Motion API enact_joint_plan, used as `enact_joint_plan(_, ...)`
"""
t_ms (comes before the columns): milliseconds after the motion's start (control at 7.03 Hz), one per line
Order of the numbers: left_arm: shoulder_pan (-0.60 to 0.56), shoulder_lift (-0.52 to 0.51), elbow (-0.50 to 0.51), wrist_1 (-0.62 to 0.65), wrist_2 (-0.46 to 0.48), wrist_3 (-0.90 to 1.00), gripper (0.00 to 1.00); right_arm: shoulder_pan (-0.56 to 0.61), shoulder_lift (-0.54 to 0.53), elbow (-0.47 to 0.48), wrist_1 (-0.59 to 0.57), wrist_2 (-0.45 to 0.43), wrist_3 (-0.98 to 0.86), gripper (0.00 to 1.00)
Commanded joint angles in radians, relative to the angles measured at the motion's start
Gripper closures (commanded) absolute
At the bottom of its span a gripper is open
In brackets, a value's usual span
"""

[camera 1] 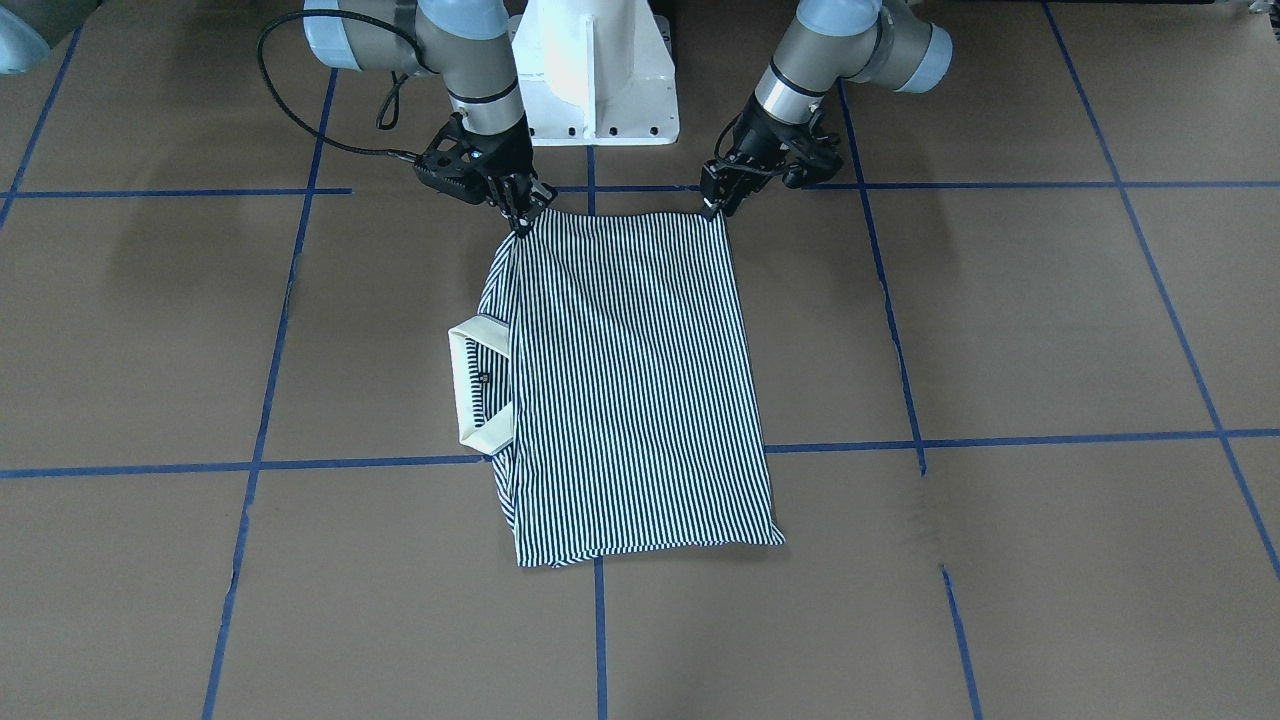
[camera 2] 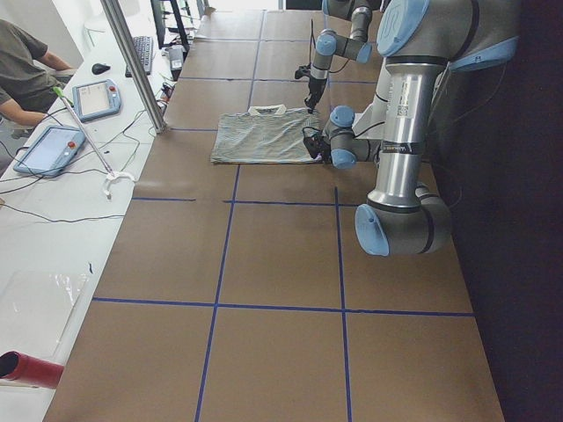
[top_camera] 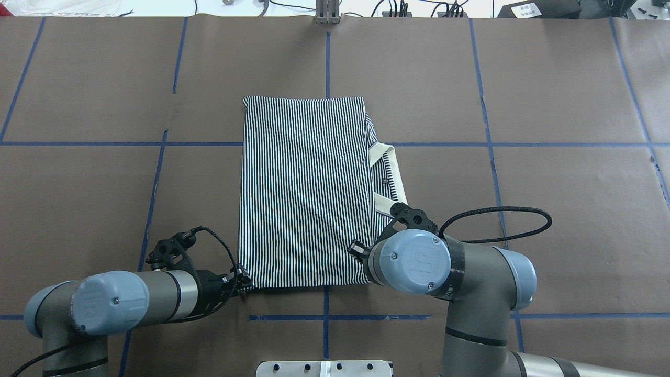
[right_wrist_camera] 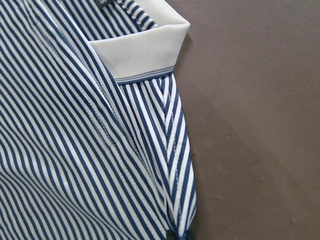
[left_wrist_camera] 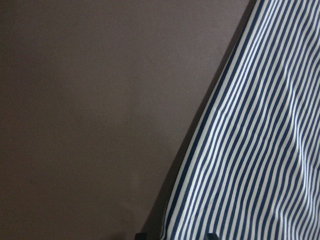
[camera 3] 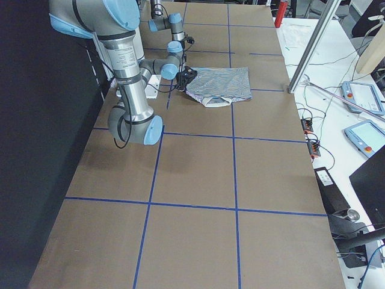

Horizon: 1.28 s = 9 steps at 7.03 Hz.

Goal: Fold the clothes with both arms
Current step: 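Lower the left gripper to the shirt's near corner opposite the right gripper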

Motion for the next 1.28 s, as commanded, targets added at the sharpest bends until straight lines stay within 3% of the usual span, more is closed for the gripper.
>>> enact_joint_plan(0, 0.003, 0.003, 0.001, 0.002, 0.000, -0.001, 1.00, -0.003, -0.002, 0.000, 0.000, -0.002, 0.000, 1.00)
enact_joint_plan(284, 0.001, 0.004, -0.005, 0.002, 0.000, -0.001, 1.00, -0.006, -0.003, 0.001, 0.000, -0.002, 0.001, 1.00)
enact_joint_plan(569, -0.004, 0.010, -0.083, 0.003, 0.000, -0.002, 1.00, -0.022, -0.009, 0.030, -0.002, -0.003, 0.009, 1.00)
enact_joint_plan(853, -0.001, -0.014, -0.303, 0.222, -0.015, 0.001, 1.00, -0.026, -0.057, 0.212, -0.079, -0.012, 0.073, 1.00)
enact_joint_plan(1138, -0.196, -0.193, -0.263, 0.368, -0.136, 0.039, 1.00, 0.113, -0.028, 0.190, -0.088, 0.004, 0.061, 1.00)
